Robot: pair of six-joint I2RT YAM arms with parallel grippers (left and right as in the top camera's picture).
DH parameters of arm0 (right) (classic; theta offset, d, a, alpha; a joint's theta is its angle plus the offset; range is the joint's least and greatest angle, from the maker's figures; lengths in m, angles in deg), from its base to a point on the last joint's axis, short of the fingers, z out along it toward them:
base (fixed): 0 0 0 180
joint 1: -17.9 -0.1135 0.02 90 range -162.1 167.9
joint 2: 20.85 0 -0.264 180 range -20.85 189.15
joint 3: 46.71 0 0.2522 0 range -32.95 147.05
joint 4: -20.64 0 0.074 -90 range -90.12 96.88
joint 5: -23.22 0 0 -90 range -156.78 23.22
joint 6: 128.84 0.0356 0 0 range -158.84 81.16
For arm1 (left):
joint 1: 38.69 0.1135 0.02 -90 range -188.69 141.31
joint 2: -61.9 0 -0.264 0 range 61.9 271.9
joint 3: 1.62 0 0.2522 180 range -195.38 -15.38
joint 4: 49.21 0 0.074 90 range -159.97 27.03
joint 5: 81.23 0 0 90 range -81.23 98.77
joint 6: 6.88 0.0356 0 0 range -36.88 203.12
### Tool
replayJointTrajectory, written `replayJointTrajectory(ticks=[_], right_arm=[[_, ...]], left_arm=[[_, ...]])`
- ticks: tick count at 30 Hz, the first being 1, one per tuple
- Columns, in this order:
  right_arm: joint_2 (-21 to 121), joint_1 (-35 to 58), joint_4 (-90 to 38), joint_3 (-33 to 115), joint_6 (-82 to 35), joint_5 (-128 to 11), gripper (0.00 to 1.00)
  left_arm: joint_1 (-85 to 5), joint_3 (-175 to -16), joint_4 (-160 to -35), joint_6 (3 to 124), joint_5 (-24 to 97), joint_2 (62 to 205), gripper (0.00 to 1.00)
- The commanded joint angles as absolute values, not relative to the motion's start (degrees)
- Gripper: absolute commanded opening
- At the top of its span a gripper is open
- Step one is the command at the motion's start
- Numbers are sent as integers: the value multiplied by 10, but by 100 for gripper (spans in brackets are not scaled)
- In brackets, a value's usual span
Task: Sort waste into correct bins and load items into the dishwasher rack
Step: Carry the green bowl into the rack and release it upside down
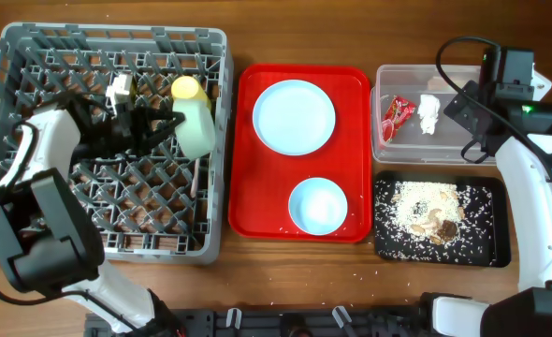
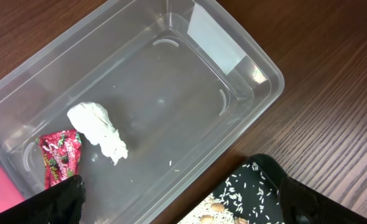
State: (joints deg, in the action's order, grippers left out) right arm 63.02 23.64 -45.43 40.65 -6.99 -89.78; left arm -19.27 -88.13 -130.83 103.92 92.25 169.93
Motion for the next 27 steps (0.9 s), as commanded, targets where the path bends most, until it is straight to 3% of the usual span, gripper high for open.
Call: replayJointTrajectory(ticks=[1,3,4,7,8,9,18,24,25,27], right_arm=[[619,236,-454,411,-73,-908,100],[619,236,-454,411,-73,-908,100],[619,236,-454,411,-73,-908,100],[619,236,-454,411,-73,-908,100],[619,236,-454,411,-73,-908,100],[619,236,-454,411,-73,-908,100],[619,236,-454,411,-73,-908,100],[619,236,-454,411,-73,-908,100],[619,236,-454,411,-73,-908,100],[619,236,-454,411,-73,-908,100]], left_arm=[[-165,-881,-1308,1016,843,1699,4],[-128,-881,-1308,975,770,1699,10],[-110,-881,-1308,974,766,1699,35],[-89,-881,-1308,969,766,1699,46],[-76,-882,-1308,949,766,1699,59],[-66,-882,-1308,935,766,1699,64],[-49,-922,-1348,927,766,1628,66],[-147,-922,-1351,927,721,1531,44],[-196,-922,-1349,927,704,1517,39],[-271,-922,-1346,927,680,1511,37]])
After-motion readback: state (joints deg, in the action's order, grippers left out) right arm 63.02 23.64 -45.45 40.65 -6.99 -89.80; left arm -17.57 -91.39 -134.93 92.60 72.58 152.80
